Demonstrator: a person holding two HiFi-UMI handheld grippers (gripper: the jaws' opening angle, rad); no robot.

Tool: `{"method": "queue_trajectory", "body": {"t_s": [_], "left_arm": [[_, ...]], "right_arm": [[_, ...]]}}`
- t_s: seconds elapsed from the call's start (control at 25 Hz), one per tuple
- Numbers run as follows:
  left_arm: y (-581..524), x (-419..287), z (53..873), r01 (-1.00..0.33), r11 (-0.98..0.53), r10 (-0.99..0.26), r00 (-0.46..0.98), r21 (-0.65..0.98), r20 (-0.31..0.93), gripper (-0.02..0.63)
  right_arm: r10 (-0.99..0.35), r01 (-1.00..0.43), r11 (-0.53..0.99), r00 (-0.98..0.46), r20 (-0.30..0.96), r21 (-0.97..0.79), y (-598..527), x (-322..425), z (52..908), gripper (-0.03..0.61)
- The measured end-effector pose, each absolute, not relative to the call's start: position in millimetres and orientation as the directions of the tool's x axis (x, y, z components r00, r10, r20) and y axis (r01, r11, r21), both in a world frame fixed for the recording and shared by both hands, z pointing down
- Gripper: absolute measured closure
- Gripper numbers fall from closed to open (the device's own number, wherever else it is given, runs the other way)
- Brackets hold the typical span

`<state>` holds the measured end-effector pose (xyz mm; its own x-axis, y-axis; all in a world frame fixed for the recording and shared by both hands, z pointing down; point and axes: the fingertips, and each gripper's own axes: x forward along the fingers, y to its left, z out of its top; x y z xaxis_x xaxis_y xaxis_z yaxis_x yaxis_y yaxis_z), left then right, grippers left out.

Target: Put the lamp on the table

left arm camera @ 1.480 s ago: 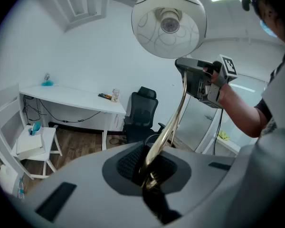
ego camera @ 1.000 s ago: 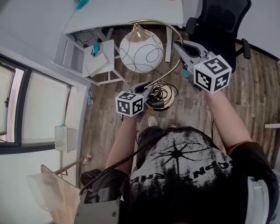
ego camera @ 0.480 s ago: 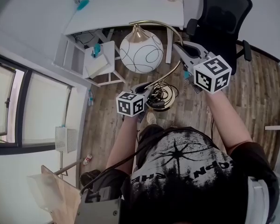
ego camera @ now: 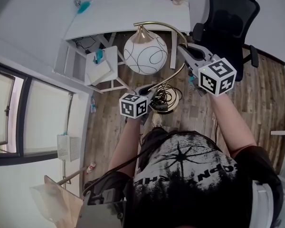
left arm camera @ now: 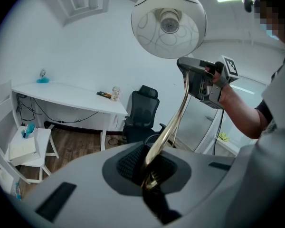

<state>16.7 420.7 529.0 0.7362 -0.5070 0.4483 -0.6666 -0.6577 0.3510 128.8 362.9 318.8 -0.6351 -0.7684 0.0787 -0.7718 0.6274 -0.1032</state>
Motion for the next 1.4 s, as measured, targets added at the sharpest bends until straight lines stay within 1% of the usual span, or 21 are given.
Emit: {"method": "queue_trajectory", "body": {"t_s": [0.48, 0.76, 0.92, 1.4], "left_arm": [[323.1, -5.8, 527.4, -0.619, -0.7, -0.447, 0.769, 0.356, 0.458, 0.586], [287.7, -20.1, 541.8, -0.589, -0.725, -0.409, 0.786, 0.358, 0.465, 0.586], [258.0, -39.6, 542.4, -0.572, -0.737, -0.387, 0.794, 0.361, 0.468, 0.586], [205.1, -72.3, 549.7, -0.549, -0.751, -0.366, 0.808, 0.366, 0.461, 0.586]], "right_arm": [[-0.813, -0.817, 0.567, -0.575, 0.085, -0.106, 271.3, 110.8, 317.3, 0.558], [-0.834, -0.837, 0.536, -0.545, 0.086, -0.109, 239.7, 98.9, 333.0, 0.558], [-0.846, -0.85, 0.515, -0.525, 0.096, -0.111, 211.7, 81.0, 334.1, 0.558], [-0.858, -0.866, 0.492, -0.5, 0.12, -0.09, 162.0, 46.8, 340.8, 0.558]]}}
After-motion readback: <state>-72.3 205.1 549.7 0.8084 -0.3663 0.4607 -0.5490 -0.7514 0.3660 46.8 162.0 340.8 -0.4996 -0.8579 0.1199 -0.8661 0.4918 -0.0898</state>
